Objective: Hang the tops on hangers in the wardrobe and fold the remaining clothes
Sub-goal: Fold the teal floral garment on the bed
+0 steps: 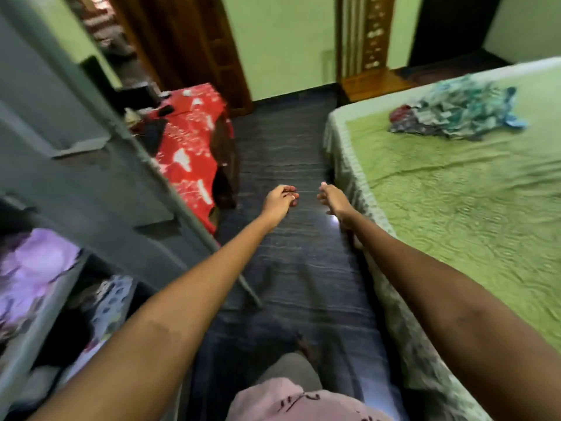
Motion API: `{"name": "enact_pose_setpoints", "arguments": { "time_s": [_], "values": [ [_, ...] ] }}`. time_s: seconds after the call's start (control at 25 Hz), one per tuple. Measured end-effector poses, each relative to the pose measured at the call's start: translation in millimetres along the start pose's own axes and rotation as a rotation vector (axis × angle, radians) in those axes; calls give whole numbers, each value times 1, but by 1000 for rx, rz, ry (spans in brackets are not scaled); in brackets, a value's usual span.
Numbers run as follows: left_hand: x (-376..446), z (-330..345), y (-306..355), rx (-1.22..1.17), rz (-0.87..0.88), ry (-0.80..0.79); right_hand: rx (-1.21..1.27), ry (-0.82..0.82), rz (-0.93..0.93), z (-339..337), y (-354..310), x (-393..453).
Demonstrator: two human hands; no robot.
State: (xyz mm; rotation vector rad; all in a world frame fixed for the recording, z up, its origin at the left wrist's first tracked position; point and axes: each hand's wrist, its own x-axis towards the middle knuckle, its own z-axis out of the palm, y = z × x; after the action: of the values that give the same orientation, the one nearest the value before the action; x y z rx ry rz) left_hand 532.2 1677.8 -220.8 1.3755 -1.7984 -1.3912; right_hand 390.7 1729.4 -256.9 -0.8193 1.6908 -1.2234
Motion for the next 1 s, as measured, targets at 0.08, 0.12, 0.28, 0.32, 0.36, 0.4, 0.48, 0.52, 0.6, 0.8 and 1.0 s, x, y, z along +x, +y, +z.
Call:
{"name": "enact_pose_setpoints", "arguments": {
  "time_s": [0.08, 0.12, 0.28, 0.32, 0.36, 0.4, 0.48, 0.52, 0.6, 0.8, 1.0],
  "values": [
    [37, 52, 15, 35, 33, -128, 43, 161, 50, -56, 11, 16],
    [56, 76, 21, 62, 50, -190, 65, 231, 76, -81, 16, 24],
    [136, 152, 41, 75, 73, -335, 132, 388, 177, -153, 37, 63],
    [157, 166, 47, 53, 70, -355, 118, 414, 197, -166, 38, 79],
    [178, 178, 52, 33, 56, -374, 106, 441, 216, -177, 35, 95],
    [196, 187, 58, 24, 34, -401, 105, 471, 239, -186, 30, 112],
    [237, 202, 72, 20, 8, -455, 82, 516, 248, -202, 17, 152],
    [257, 207, 78, 17, 10, -470, 65, 522, 234, -208, 9, 169],
    [298, 210, 94, 22, 16, -473, 51, 502, 230, -219, -4, 205],
    [411, 227, 134, 119, 19, -532, 7, 472, 295, -260, -18, 307],
    [532, 262, 169, 225, 20, -594, 101, 528, 341, -312, -25, 423]
  ]
}}
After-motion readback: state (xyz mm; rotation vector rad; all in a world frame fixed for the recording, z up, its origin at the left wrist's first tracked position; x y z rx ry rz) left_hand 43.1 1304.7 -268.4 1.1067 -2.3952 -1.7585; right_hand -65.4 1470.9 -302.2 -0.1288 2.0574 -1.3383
